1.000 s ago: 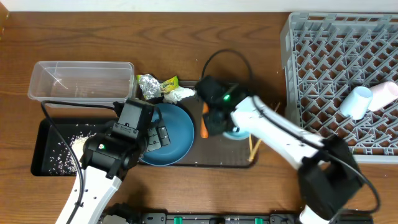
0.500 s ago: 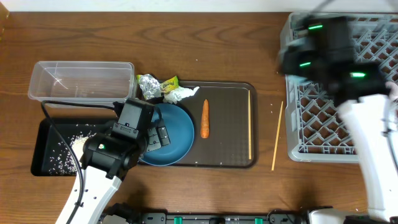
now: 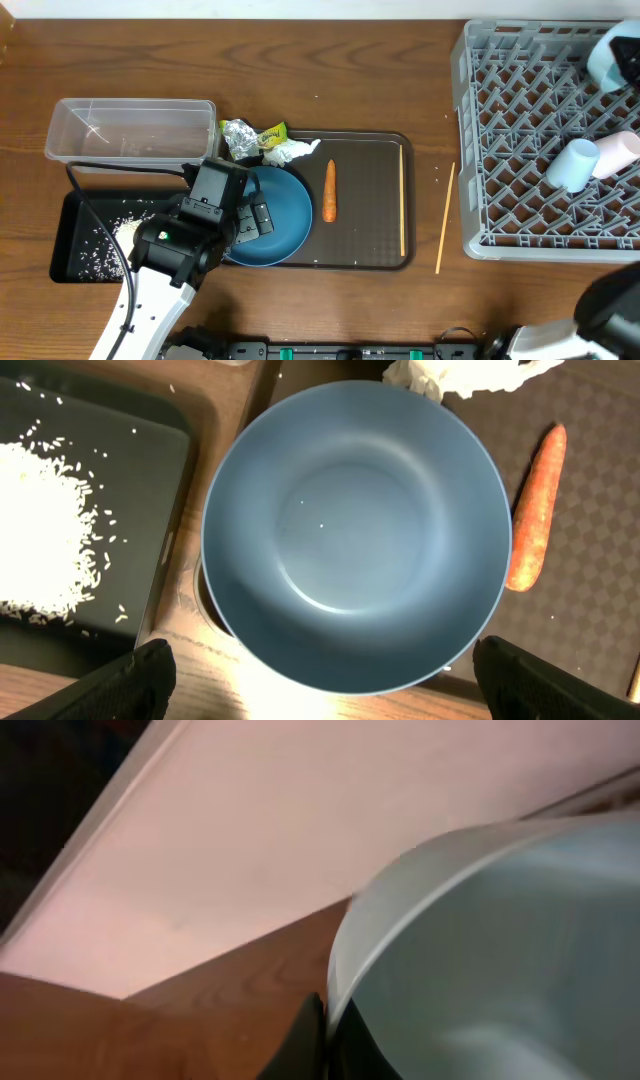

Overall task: Sort waste into correct bins and load items into the dishwasher rack
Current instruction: 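Carry the light-blue bowl with the right gripper to the dish rack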

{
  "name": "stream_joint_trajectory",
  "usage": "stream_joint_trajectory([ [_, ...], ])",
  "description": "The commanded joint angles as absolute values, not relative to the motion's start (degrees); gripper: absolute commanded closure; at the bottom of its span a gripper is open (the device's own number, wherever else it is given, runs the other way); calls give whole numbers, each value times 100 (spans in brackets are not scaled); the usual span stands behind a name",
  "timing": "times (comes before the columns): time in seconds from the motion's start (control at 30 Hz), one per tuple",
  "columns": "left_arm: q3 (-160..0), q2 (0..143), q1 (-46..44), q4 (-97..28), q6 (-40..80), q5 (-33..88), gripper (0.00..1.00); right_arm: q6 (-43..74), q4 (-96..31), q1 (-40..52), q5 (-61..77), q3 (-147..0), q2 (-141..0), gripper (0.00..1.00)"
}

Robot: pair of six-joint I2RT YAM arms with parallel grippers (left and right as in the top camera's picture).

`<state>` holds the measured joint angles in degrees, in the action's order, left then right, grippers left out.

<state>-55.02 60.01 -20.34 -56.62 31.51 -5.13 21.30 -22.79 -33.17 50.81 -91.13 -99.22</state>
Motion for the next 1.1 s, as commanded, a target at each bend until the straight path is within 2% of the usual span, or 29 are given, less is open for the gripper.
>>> stream_joint_trajectory([
  [0.0,-5572,5990,-2016,-5680,3138,-626,2,2056,-1844,-3503,5826,-9170,-10390,96],
  [0.17,-5572,5990,-2016,-5680,3138,-626,2,2051,-1035,-3535,5677,-9170,-11102,88],
  [0.43,-5572,5990,-2016,-5677,3138,-626,2,2292,108,-3645,5437,-9170,-11830,93],
  [0.57,-5572,5990,-2016,-5680,3138,-626,2,2491,137,-3741,4875,-9170,-11867,98],
  [0.97,-5572,5990,-2016,-5677,3138,-626,2,2836,27,-4276,4567,-9168,-11874,99],
  [1.07,-5572,5990,-2016,-5680,3138,-626,2,3271,62,-4482,4582,-9168,-11874,99],
])
